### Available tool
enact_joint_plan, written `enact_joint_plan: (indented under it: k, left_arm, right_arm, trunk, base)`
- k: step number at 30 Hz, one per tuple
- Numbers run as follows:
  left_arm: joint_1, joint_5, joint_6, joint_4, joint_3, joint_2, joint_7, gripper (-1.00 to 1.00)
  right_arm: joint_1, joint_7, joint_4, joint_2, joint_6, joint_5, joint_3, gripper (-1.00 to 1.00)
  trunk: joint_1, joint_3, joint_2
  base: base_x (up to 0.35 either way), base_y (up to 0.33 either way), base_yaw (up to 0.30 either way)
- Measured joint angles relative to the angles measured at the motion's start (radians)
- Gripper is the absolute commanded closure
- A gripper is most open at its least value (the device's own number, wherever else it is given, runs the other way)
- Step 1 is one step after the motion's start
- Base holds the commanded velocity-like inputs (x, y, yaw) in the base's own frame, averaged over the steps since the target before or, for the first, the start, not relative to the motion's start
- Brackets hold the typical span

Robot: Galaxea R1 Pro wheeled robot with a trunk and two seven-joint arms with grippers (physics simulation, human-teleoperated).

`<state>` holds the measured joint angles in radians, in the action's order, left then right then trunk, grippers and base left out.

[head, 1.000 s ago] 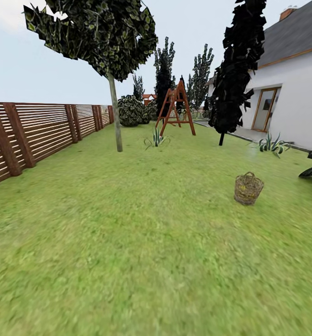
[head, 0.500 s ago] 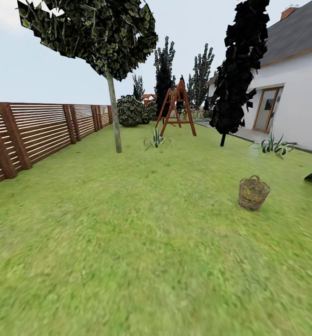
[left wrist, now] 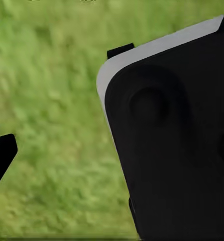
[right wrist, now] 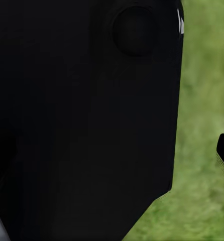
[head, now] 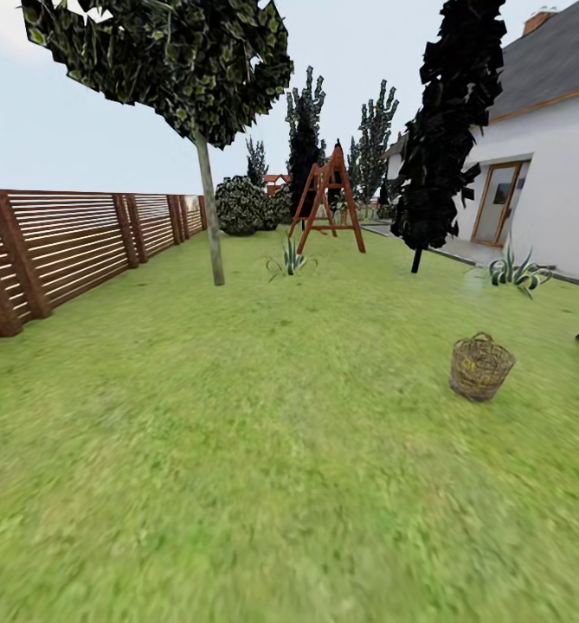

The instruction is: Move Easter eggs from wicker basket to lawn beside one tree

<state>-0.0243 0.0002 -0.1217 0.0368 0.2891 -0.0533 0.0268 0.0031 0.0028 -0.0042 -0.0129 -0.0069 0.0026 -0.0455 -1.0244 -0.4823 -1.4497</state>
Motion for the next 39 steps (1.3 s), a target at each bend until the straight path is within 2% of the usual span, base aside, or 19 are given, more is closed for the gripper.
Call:
enact_joint_plan:
  k: [5, 16, 20, 27, 39]
  left_arm:
    - [-0.002, 0.004, 0.055, -0.001, -0.002, 0.011, 0.001, -1.0]
    - [-0.003, 0.004, 0.068, -0.002, -0.001, 0.007, -0.005, -1.0]
    - [-0.003, 0.004, 0.055, -0.002, -0.001, 0.006, -0.006, -1.0]
    - [-0.003, 0.003, -0.008, -0.002, -0.001, 0.005, -0.006, -1.0]
    - [-0.003, 0.005, -0.03, -0.001, -0.001, 0.004, -0.006, -1.0]
  right_arm:
    - [0.0, 0.0, -0.001, -0.003, 0.0, 0.002, 0.003, -1.0]
    - [0.0, 0.0, 0.001, -0.01, 0.0, 0.003, 0.008, -1.0]
    - [0.0, 0.0, 0.002, -0.01, 0.0, 0.004, 0.009, -1.0]
    - [0.0, 0.0, 0.0, -0.012, 0.0, -0.002, 0.004, -1.0]
    - [0.0, -0.001, -0.001, -0.009, 0.0, -0.004, 0.001, -1.0]
  trunk:
    - [0.0, 0.0, 0.0]
    - [0.0, 0.0, 0.0]
    - [0.0, 0.0, 0.0]
    - [0.0, 0.002, 0.0]
    - [0.0, 0.004, 0.0]
  base:
    - [0.338, 0.0, 0.0]
    - [0.338, 0.061, -0.027]
    - [0.338, 0.111, -0.188]
    - [0.338, 0.087, -0.154]
    - [0.338, 0.073, -0.019]
